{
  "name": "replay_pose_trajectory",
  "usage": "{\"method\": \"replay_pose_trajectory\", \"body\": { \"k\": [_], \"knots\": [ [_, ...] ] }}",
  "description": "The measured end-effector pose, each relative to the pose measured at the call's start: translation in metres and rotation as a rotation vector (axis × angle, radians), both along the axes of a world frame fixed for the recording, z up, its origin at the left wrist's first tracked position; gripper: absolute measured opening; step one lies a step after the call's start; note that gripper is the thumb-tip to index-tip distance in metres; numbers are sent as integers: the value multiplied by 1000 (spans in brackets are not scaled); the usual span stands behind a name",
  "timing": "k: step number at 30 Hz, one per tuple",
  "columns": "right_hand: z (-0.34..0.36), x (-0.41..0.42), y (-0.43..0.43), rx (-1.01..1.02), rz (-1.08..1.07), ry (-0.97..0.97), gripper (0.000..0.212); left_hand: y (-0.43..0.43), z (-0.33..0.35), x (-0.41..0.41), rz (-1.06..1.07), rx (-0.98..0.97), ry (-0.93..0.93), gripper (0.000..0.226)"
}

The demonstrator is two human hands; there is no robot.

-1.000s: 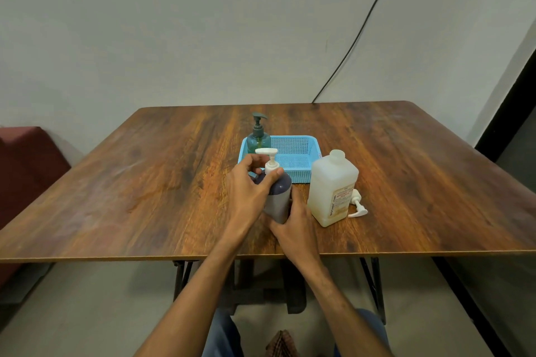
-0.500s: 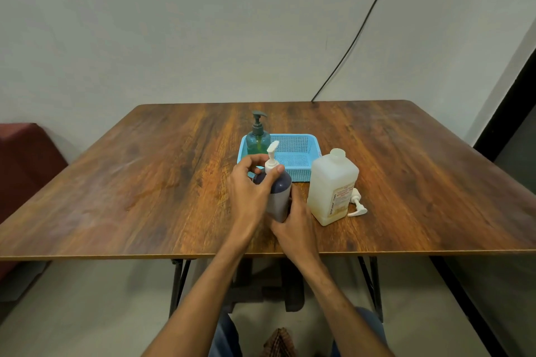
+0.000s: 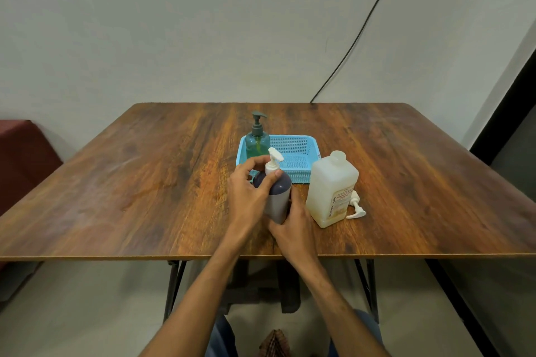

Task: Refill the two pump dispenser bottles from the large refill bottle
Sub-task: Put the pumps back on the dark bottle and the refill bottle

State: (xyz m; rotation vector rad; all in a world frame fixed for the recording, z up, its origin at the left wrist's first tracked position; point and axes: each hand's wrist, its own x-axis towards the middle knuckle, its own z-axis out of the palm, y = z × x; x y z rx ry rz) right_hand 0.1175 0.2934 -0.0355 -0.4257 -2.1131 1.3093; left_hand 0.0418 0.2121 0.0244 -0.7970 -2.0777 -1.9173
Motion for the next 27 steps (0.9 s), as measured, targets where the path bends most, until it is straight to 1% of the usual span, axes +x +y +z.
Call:
{"method": "replay_pose_trajectory", "body": {
  "k": [4,6,7,9,12,15,18,21,23,25,27],
  "knots": [
    [2,2,-1,16,2,8,80,-11,-2,-10,-183,-59,17,30],
    [3,2,-1,16,5,0,80,-14,-1,-8,-234,-36,-30,36],
    [3,2,-1,12,9,-4,80,-14,-1,-6,-223,-13,-51,39],
    [4,2,-1,6,10,-6,81,-9,2,1,-133,35,-48,42],
    [4,2,-1,3,2,1,81,0,2,3,-9,75,-37,36],
    [4,1,-1,3,-5,-1,80,0,-1,-1,-7,26,15,29],
    [4,2,-2,11,-4,5,80,-7,-4,-3,-74,-28,-4,31],
    [3,2,-1,16,2,1,79,-9,-5,-3,-135,-31,-42,45],
    [2,1,-1,26,-6,-10,79,-5,-5,1,-91,-22,-18,49],
    [2,1,0,29,-10,-6,80,-1,-3,4,7,32,-22,43],
    [2,0,0,19,-7,1,79,1,-3,5,47,63,-20,34]
  ]
}}
